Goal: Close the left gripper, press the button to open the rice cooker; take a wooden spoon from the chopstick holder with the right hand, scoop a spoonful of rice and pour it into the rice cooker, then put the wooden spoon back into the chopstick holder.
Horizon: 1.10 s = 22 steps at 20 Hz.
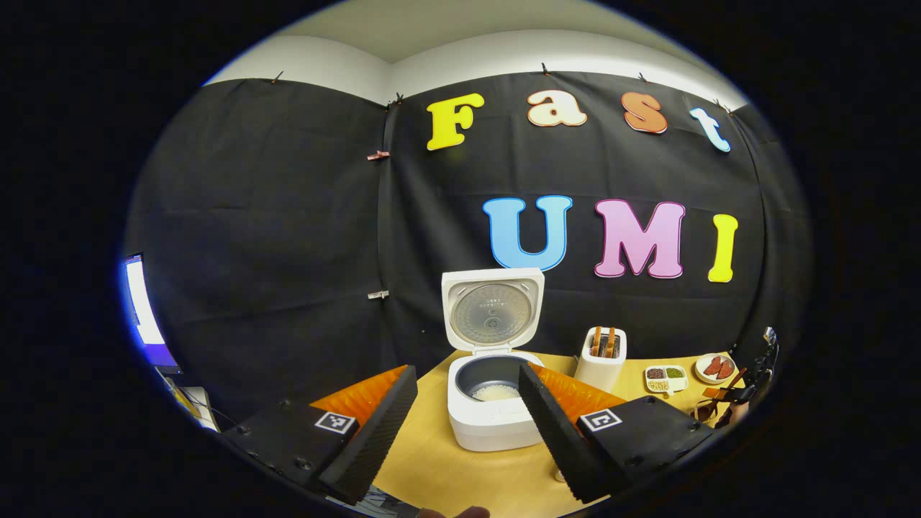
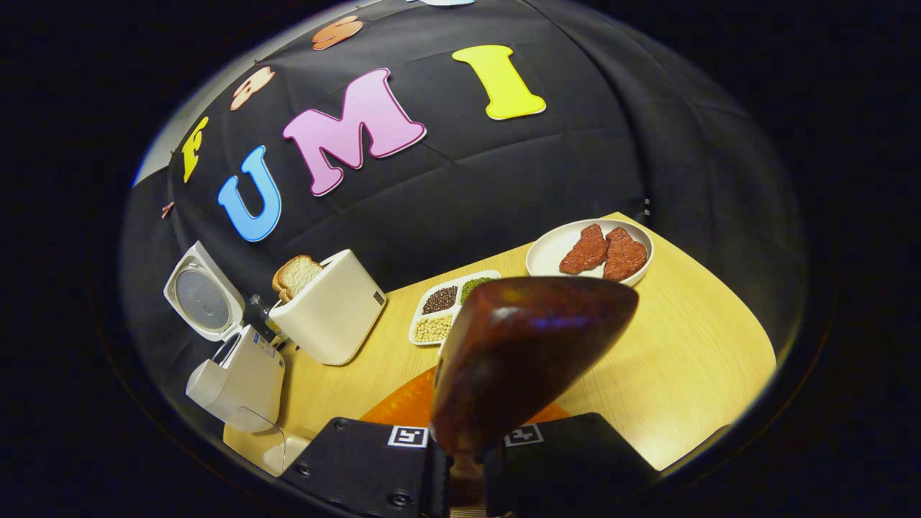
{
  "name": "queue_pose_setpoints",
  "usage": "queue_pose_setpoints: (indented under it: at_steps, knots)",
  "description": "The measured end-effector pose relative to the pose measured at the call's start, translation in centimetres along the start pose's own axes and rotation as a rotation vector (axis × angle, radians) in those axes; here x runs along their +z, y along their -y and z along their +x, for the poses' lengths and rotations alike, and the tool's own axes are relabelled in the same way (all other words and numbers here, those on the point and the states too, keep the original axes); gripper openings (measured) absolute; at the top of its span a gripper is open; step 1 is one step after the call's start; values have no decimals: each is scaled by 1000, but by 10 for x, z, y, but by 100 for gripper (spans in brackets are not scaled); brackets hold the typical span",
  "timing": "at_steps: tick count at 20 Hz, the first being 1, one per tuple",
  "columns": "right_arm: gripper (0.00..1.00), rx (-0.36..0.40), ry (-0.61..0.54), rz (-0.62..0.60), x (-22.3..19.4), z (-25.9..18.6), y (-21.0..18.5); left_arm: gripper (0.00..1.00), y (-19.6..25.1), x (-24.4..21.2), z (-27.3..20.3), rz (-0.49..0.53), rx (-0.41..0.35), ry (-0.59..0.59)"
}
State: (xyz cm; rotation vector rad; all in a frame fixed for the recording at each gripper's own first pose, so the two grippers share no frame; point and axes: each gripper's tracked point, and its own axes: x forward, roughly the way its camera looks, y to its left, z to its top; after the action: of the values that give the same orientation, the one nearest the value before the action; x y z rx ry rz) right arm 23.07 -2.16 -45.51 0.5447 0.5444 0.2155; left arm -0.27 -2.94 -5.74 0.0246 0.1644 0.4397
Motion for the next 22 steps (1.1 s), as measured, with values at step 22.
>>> queue_pose_setpoints:
  at_steps: [22]
  knots:
    - [18,138,226,-59,69,-127,-209,97,-81,-6,-15,25,-162,21]
